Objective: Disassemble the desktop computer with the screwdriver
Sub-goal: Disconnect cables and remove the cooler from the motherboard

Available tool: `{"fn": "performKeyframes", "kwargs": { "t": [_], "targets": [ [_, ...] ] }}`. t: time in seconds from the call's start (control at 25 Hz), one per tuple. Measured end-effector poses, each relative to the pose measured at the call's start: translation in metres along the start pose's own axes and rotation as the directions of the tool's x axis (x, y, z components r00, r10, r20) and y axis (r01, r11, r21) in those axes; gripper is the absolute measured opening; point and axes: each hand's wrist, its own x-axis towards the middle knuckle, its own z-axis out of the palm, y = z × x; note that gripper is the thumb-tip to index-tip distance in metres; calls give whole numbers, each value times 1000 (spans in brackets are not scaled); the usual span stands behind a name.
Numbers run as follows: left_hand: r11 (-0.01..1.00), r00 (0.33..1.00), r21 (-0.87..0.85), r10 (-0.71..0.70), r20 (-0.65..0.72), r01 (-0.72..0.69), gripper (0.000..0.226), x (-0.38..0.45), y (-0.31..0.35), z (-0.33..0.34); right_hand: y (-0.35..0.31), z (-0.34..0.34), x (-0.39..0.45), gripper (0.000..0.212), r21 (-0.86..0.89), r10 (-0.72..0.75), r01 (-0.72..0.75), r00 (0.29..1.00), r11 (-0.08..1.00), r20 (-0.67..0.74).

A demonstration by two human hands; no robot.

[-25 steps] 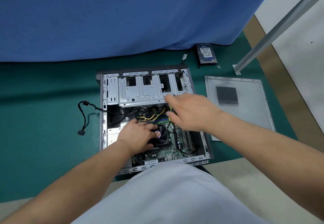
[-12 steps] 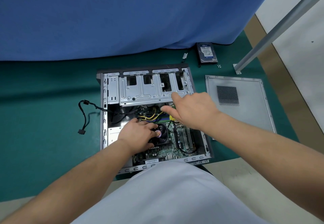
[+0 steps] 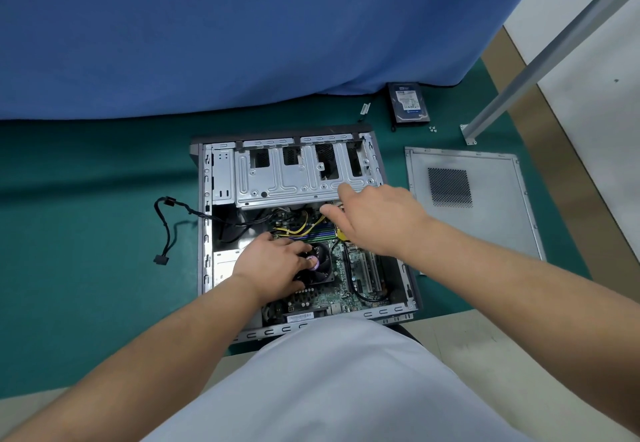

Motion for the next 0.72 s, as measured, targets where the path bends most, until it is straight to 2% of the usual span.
{"fn": "performKeyframes", "kwargs": {
  "t": [0.04,0.12,0.16,0.24,0.32,0.36,0.44,0.48,0.52,0.56,0.64,0.68,0.72],
  "targets": [
    [1000,1000,-1,0,0,0,56,0,0,0,-2,1,1,50,-27,-2,2,1000,1000,-7],
    [1000,1000,2,1,-2,-1,56,0,1,0,-1,-1,2,34,-21,-192,194,980,981,54],
    [1000,1000,2,1,-4,-1,55,0,0,-1,3,-6,1,24,-18,-310,313,945,950,101],
    [1000,1000,-3,3,-7,-3,55,-1,0,-1,11,-15,0,19,6,-402,408,897,913,183],
    [1000,1000,-4,1,-7,-1,56,-1,0,-1,12,-16,-2,25,126,-351,334,921,934,168],
    [1000,1000,-4,-3,-5,3,56,-1,1,-2,9,-13,-2,29,169,-257,234,958,957,128],
    [1000,1000,-2,-4,-3,4,56,-1,1,-2,1,-4,0,50,54,9,-12,999,998,48],
    [1000,1000,-4,-4,-4,4,56,-1,1,-2,-1,-3,1,56,-38,76,-76,997,996,7],
    [1000,1000,-7,-3,-4,3,56,-1,1,-2,-2,-2,1,54,-83,46,-47,999,995,-5],
    [1000,1000,-9,-2,-3,2,56,-1,1,-3,-1,-3,1,45,-84,-53,56,998,995,31],
    [1000,1000,-5,-4,1,4,56,0,1,-3,4,-9,-1,19,-53,-310,320,940,946,142],
    [1000,1000,-3,-4,3,4,55,0,1,-3,8,-12,-1,13,-36,-375,387,909,921,183],
    [1000,1000,-3,-6,2,6,55,-1,1,-4,11,-14,-1,19,-6,-396,406,895,914,203]
  ]
}}
